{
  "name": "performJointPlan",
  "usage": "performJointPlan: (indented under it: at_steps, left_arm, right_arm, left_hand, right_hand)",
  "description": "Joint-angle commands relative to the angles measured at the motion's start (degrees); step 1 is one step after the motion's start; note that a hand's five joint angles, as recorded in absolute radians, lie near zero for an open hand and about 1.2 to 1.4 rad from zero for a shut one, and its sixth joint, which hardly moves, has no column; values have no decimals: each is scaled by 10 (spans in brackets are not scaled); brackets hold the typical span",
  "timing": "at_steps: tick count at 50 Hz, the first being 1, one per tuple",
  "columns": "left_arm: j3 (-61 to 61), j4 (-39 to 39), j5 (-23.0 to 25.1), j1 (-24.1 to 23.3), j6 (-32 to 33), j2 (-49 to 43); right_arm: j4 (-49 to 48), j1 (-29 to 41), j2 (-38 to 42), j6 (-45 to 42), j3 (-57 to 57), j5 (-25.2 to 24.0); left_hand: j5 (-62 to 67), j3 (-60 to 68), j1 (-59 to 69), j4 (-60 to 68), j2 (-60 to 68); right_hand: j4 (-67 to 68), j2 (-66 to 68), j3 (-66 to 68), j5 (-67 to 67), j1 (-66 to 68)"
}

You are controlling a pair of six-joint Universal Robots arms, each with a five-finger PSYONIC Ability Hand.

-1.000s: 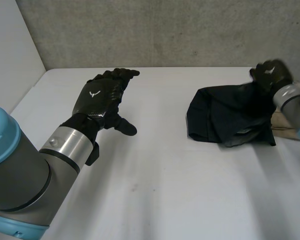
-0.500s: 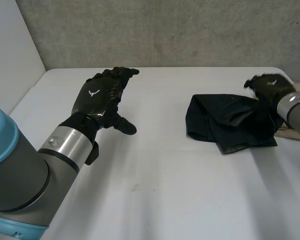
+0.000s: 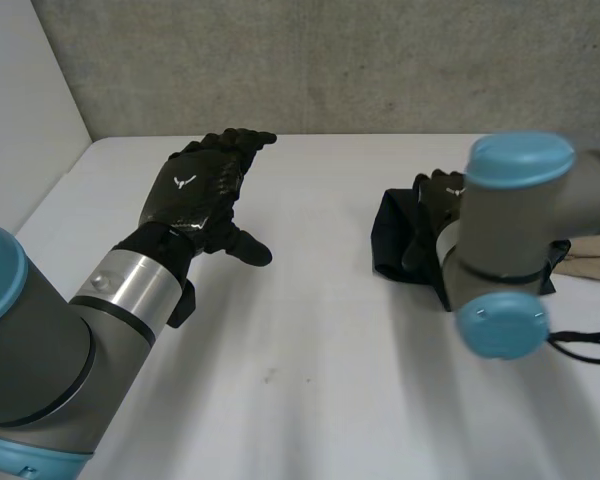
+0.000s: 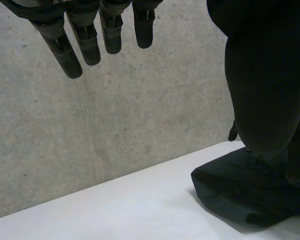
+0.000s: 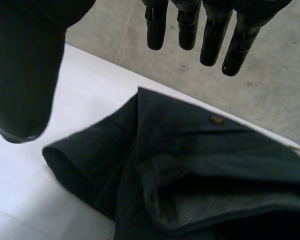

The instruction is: Fold the laundry.

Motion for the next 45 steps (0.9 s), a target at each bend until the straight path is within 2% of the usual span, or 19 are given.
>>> performJointPlan:
  at_steps: [1,7,11,14,15,18,19,23,31,38,45]
  left_arm:
    - [-2,2,0,2,0,0]
    - [-2,2,0,2,0,1]
    - [-2,3,0,3,0,1]
    - [-3,3,0,2,0,0]
    - [-3,2,0,3,0,0]
    - [-3,3,0,2,0,-1]
    - [-3,3,0,2,0,0]
    - [-2,3,-2,3,1,5]
    - [-1,2,-2,11,3,45]
    - [10,-5,-6,18,6,51]
    - [31,-40,-5,36,9,55]
  right_arm:
    - [-51,16,63,31,-23,54]
    - [-51,6,42,47,-20,54]
    - [-49,-1,-21,42,-4,16]
    - [-44,-34,-60,17,8,-57]
    - [-36,-61,-74,-4,16,-98]
    - [-16,-96,-86,-45,23,-161]
    - [4,-111,-90,-76,25,-199]
    - [42,-133,-113,-123,34,-259]
    - [-9,-166,-244,-95,108,-250]
    - [-22,-168,-293,-36,129,-213]
    - [-22,-168,-306,-40,136,-220]
  left_hand:
    - [-24,-21,-8,-15,-16]
    - [-24,-21,-8,-15,-16]
    - [-24,-21,-8,-15,-16]
    - [-24,-21,-8,-15,-16]
    - [-24,-21,-8,-15,-16]
    - [-24,-21,-8,-15,-16]
    - [-24,-21,-8,-15,-16]
    - [-24,-21,-8,-15,-16]
    - [-24,-21,-8,-15,-16]
    - [-24,-21,-8,-15,-16]
    - [-24,-21,-8,-15,-16]
  right_hand:
    - [-36,-29,-26,-34,-16]
    - [-36,-29,-26,-34,-16]
    - [-36,-29,-26,-34,-16]
    - [-36,-29,-26,-34,-16]
    - [-36,-29,-26,-34,-16]
    - [-36,-29,-26,-34,-16]
    - [-36,-29,-26,-34,-16]
    - [-36,-29,-26,-34,-16]
    - [-36,-29,-26,-34,-16]
    - [-36,-29,-26,-34,-16]
    - [-36,-29,-26,-34,-16]
